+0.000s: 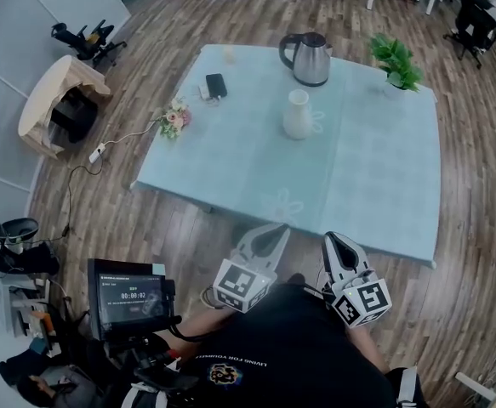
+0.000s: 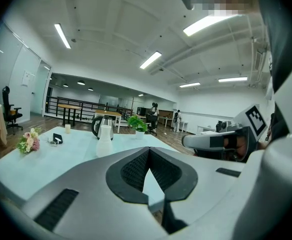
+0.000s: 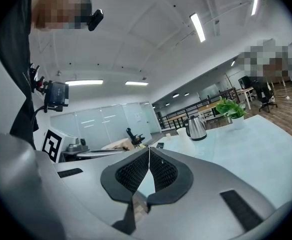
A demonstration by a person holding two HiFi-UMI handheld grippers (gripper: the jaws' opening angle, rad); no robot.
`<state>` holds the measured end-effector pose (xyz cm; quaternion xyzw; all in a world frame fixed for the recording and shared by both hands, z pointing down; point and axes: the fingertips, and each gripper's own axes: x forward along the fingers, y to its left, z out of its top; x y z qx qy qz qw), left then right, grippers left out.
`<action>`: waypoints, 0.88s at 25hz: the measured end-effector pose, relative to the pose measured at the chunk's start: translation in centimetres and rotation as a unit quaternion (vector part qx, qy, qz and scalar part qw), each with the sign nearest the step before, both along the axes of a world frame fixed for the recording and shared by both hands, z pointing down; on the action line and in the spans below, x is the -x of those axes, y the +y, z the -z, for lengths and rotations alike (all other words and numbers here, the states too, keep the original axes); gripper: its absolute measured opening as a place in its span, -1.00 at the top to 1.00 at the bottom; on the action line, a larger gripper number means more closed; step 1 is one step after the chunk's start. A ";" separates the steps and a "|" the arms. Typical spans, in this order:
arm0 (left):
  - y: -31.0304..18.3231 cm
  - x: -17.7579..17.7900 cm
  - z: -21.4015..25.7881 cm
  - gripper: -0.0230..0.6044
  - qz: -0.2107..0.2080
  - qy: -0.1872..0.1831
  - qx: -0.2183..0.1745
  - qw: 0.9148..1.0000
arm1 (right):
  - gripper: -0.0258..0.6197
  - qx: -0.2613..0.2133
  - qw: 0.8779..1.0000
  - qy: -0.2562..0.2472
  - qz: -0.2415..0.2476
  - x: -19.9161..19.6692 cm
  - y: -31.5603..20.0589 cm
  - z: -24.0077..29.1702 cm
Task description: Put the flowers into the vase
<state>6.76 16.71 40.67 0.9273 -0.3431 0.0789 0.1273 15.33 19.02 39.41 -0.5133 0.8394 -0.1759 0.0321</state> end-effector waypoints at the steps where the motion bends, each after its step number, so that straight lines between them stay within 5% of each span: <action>1: -0.7 0.6 -0.2 0.90 0.001 0.003 0.003 1.000 | 0.86 0.003 1.000 0.003 -0.001 0.5 -0.8 -0.1; 8: -8.6 7.1 -0.5 0.90 0.015 0.013 0.023 1.000 | 0.86 0.029 0.999 0.019 -0.004 6.1 -8.1 0.0; 22: -20.1 26.5 -2.1 0.90 0.090 0.001 0.041 0.995 | 0.86 0.046 0.997 0.052 0.047 22.5 -20.1 0.4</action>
